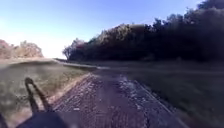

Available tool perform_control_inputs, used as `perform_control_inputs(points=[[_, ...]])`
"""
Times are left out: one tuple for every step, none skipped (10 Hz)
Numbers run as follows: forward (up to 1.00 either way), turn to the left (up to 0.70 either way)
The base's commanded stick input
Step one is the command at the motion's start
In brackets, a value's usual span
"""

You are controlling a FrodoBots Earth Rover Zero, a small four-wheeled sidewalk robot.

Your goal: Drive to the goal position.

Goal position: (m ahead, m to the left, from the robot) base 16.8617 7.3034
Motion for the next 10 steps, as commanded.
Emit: perform_control_inputs(points=[[0.70, 0.00], [0.70, 0.00], [0.70, 0.00], [0.70, 0.00], [0.70, 0.00], [0.70, 0.00], [0.70, 0.00], [0.70, 0.00], [0.70, 0.00], [0.70, 0.00]])
